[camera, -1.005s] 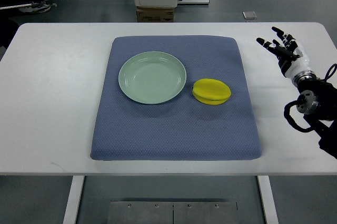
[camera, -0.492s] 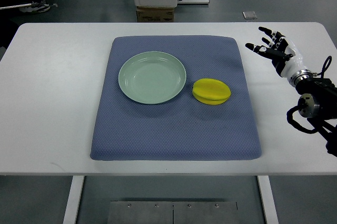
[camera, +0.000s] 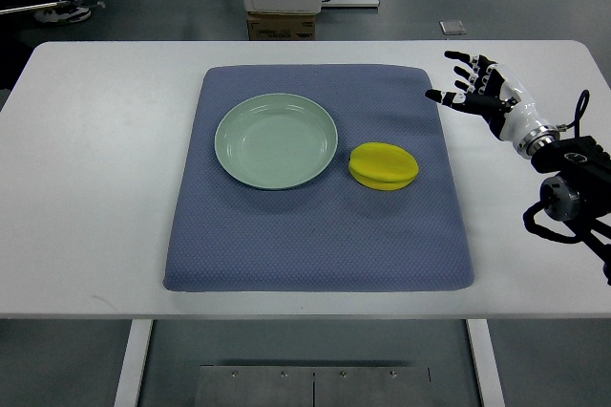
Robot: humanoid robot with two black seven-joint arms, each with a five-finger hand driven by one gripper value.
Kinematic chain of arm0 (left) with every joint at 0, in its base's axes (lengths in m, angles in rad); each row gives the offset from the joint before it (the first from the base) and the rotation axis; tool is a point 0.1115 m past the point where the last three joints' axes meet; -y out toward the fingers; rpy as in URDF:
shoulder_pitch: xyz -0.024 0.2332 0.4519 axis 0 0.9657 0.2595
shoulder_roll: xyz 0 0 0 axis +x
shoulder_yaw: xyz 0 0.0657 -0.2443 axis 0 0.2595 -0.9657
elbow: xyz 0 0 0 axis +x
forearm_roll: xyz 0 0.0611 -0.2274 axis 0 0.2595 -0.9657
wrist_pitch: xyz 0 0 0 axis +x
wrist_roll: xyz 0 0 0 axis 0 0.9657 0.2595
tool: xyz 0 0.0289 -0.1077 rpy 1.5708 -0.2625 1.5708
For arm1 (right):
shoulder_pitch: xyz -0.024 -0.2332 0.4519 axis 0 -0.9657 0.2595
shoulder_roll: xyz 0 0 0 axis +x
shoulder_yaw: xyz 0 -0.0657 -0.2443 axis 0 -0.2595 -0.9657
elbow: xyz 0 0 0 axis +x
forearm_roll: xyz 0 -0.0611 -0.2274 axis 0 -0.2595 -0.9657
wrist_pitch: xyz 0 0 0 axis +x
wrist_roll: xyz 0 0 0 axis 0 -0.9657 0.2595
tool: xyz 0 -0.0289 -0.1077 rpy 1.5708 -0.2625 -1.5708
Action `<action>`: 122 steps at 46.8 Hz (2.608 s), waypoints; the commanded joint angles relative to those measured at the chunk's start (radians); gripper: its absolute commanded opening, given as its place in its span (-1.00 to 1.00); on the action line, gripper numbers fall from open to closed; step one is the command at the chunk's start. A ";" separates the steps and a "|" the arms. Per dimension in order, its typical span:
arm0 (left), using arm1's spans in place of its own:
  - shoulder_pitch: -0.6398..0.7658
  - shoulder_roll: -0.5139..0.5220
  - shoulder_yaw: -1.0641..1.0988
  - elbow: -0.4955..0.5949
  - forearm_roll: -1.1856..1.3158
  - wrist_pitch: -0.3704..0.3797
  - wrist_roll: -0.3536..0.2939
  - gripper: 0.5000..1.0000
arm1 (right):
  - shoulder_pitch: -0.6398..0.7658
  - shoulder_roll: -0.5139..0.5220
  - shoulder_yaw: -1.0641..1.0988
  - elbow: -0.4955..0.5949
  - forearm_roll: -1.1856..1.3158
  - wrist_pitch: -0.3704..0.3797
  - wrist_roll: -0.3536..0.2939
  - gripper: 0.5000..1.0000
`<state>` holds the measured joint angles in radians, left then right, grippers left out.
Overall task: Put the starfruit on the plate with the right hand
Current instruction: 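Move the right hand over the yellow starfruit, then close the right hand fingers around the yellow starfruit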
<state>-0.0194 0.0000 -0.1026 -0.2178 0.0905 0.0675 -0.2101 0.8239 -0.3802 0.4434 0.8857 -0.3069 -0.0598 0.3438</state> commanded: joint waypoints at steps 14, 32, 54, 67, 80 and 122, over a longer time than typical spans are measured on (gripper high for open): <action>0.001 0.000 0.000 0.000 0.000 0.000 0.000 1.00 | 0.023 -0.046 -0.074 0.072 -0.113 0.000 0.014 1.00; -0.001 0.000 0.000 0.000 0.000 0.000 0.000 1.00 | 0.061 -0.060 -0.169 0.107 -0.224 0.000 0.034 1.00; 0.001 0.000 0.000 0.000 0.000 -0.002 0.000 1.00 | 0.123 -0.066 -0.275 0.141 -0.307 0.000 0.052 1.00; 0.000 0.000 0.000 0.000 0.000 0.000 0.000 1.00 | 0.182 -0.055 -0.379 0.141 -0.331 -0.002 0.044 1.00; -0.001 0.000 0.000 0.000 0.000 0.000 0.000 1.00 | 0.207 -0.048 -0.448 0.141 -0.370 -0.002 0.043 1.00; 0.000 0.000 0.000 0.000 0.000 0.000 0.000 1.00 | 0.216 0.015 -0.505 0.087 -0.380 -0.032 0.023 0.97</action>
<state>-0.0187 0.0000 -0.1025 -0.2178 0.0905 0.0674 -0.2101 1.0407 -0.3645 -0.0610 0.9755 -0.6872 -0.0898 0.3665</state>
